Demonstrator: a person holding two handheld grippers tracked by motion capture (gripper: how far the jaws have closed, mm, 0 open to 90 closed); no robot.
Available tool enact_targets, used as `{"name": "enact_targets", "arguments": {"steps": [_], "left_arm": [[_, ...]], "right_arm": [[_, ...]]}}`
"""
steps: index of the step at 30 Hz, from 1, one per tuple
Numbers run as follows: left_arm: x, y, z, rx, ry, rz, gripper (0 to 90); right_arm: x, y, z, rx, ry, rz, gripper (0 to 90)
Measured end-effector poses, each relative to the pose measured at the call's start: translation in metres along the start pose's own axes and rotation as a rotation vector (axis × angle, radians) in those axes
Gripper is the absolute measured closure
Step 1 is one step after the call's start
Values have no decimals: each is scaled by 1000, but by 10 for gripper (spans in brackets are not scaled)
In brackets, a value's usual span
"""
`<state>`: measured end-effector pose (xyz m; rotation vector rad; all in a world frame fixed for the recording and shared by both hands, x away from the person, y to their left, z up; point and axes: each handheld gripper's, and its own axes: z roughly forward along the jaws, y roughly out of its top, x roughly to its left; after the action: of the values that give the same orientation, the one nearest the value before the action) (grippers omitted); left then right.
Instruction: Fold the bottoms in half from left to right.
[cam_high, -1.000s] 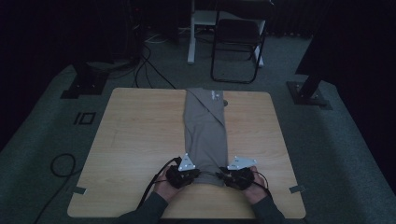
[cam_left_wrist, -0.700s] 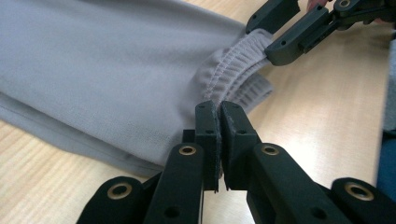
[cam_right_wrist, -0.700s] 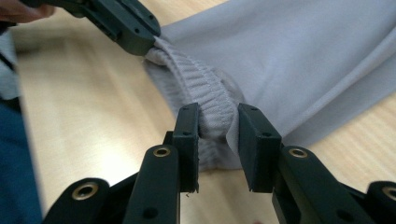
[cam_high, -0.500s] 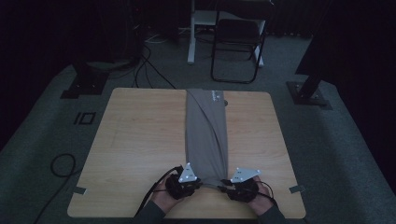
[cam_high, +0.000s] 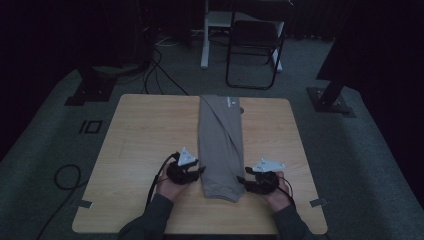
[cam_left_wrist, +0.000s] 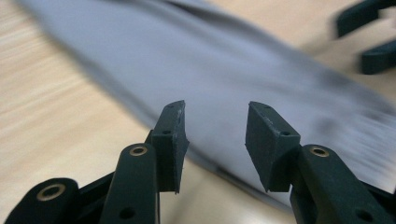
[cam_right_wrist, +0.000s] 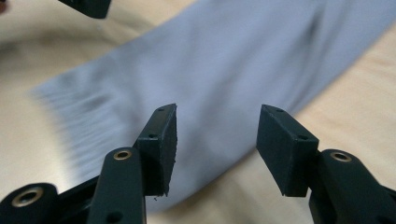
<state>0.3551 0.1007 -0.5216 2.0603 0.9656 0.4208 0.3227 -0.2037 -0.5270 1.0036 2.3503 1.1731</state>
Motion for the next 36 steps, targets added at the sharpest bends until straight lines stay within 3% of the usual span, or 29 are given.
{"name": "enact_targets", "arguments": {"steps": [3, 8, 11, 17, 20, 29, 36], "left_arm": [[19, 9, 23, 19, 57, -46, 560], [39, 25, 52, 28, 125, -101, 534], [48, 33, 62, 28, 165, -124, 517], [61, 41, 76, 33, 184, -172, 517], [62, 41, 83, 45, 178, -176, 517], [60, 39, 93, 79, 180, -167, 599], [61, 38, 91, 75, 146, -171, 801]], "right_arm": [[-16, 11, 21, 2, -81, 37, 489], [-42, 32, 58, -11, -152, 133, 491], [-53, 45, 78, -5, -187, 148, 490], [-61, 67, 109, 11, -224, 129, 487], [-67, 71, 120, 29, -236, 154, 489], [-79, 65, 126, 70, -267, 202, 503], [-88, 61, 117, 72, -296, 259, 797]]}}
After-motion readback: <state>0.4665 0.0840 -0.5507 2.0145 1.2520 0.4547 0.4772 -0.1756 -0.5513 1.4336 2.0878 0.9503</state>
